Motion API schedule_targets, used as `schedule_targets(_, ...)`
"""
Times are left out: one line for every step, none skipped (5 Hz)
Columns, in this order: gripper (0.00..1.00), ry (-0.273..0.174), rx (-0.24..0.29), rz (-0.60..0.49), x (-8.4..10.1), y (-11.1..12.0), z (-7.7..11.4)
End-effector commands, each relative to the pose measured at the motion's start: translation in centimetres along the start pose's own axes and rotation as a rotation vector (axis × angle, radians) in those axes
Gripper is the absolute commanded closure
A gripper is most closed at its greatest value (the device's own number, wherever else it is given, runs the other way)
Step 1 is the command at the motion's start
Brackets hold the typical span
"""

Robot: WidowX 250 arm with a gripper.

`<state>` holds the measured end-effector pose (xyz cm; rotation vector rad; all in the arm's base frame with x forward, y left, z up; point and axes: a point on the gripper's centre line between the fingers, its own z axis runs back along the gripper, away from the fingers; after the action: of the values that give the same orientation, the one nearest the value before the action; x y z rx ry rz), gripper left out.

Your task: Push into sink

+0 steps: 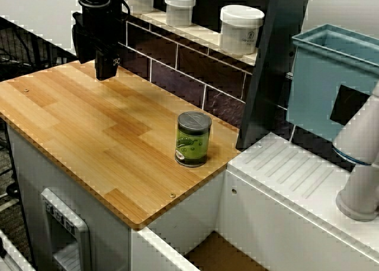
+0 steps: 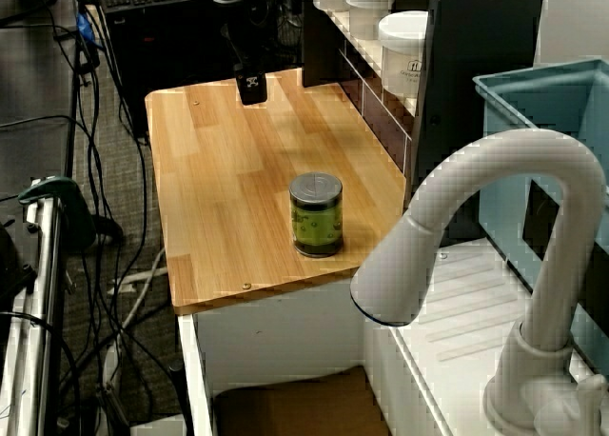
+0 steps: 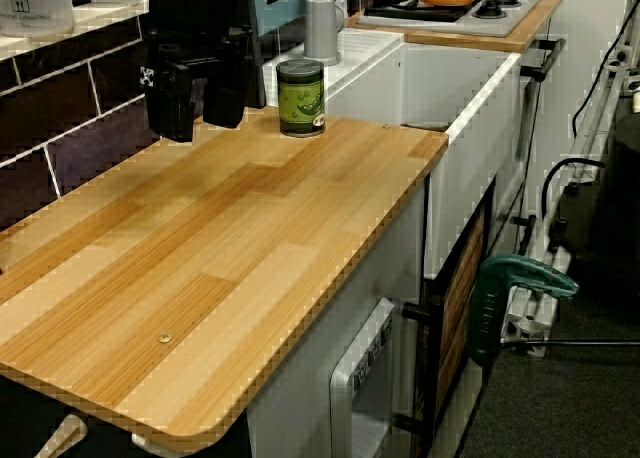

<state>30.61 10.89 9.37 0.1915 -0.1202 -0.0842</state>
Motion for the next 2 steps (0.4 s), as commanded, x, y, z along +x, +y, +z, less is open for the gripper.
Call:
schedule_targets(0.0, 0.0, 0.0, 0.0, 0.0, 0.0, 0.0)
schedule_targets(0.0, -0.008, -0.014, -0.005, -1.9, 0.9, 0.8)
